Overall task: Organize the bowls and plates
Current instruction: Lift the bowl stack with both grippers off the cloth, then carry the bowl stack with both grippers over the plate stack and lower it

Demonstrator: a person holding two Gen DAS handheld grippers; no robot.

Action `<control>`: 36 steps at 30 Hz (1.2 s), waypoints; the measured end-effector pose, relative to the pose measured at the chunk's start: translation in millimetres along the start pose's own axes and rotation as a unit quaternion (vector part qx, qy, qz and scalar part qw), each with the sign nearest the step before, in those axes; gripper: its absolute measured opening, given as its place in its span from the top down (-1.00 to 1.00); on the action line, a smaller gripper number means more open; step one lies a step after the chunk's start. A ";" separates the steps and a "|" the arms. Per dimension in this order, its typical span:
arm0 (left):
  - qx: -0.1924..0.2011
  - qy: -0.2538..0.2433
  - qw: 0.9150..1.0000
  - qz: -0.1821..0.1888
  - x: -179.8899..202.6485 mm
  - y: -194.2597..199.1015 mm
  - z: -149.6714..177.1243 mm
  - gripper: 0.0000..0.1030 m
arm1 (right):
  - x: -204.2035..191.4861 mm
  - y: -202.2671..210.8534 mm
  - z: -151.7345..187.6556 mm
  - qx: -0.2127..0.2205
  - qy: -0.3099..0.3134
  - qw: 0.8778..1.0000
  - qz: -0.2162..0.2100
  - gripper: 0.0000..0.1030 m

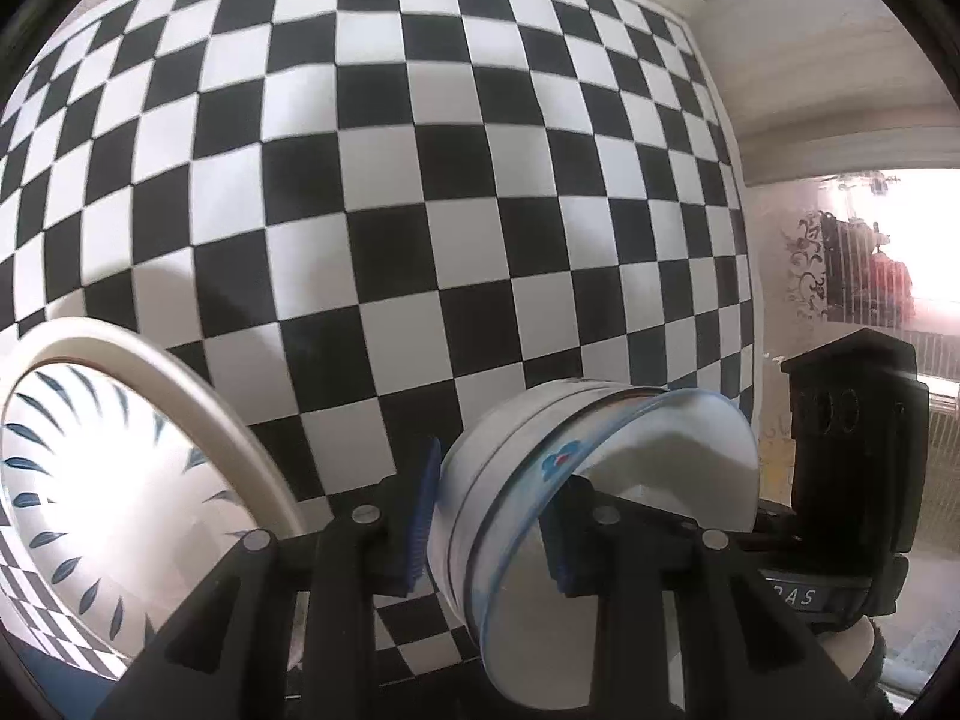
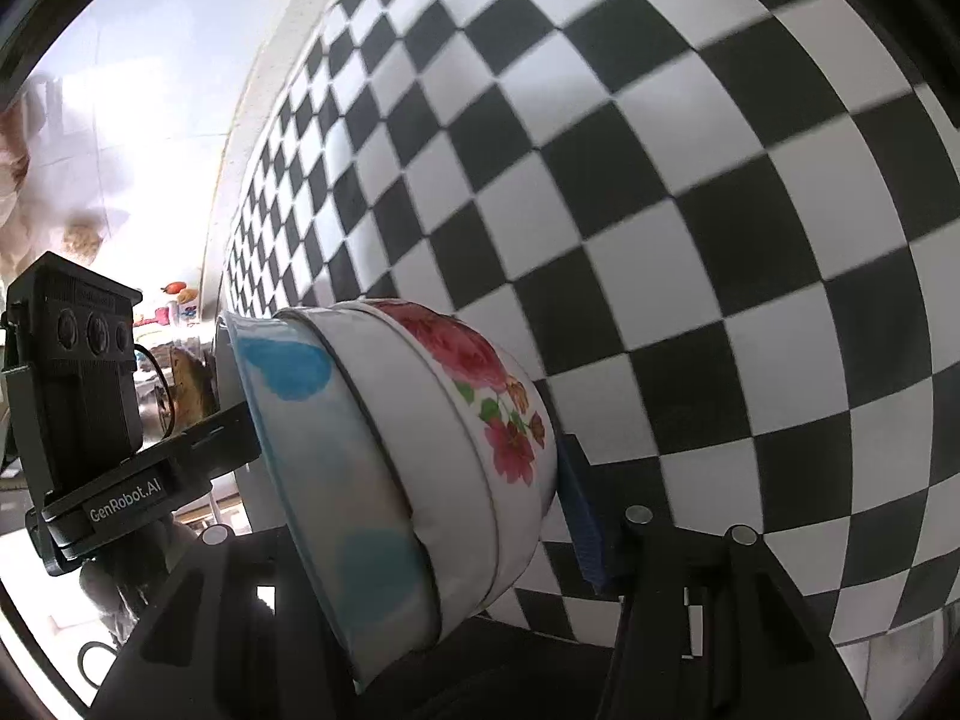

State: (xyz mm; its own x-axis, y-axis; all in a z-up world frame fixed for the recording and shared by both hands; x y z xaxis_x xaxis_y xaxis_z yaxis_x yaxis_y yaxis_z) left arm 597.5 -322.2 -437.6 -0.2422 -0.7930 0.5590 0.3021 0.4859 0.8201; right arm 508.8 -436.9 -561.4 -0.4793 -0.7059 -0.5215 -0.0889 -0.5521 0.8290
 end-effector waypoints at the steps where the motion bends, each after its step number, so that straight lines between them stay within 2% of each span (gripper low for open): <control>1: 0.003 -0.001 1.000 0.000 -0.1 5.2 0.0 0.47 | -3.2 2.4 0.6 0.001 0.003 1.000 0.000 -0.03; 9: 0.028 -0.005 1.000 -0.005 -9.6 50.4 2.0 0.46 | -60.3 5.3 -7.1 0.006 0.035 0.999 -0.006 -0.03; 15: 0.045 0.014 0.999 -0.011 -38.4 80.5 9.9 0.46 | -97.9 -2.6 -3.0 -0.004 0.059 0.998 -0.006 -0.03; 27: 0.063 0.059 0.996 -0.022 -103.5 114.4 31.2 0.46 | -164.6 -58.0 10.8 -0.044 0.091 0.995 -0.009 -0.02; 36: 0.063 0.084 0.994 -0.025 -136.6 118.6 39.2 0.46 | -187.3 -93.0 20.0 -0.065 0.105 0.992 -0.002 -0.02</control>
State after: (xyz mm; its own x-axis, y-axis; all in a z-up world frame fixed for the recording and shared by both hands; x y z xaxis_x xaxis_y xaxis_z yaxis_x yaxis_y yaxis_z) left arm 630.3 -141.8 -411.9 -0.0940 -0.8624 0.4974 0.1730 0.4778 0.8613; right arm 589.3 -244.5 -536.8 -0.2848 -0.7729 -0.5669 0.0299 -0.5983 0.8007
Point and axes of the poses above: each gripper's, at about its wrist camera, not at the fingertips, and y roughly against the way its jaws point, x to its right, z to its underside, the point moved 5 cm from there along -y, roughly the way its jaws point, and after that the axes turned 11 degrees about z, right-handed, at the moved point
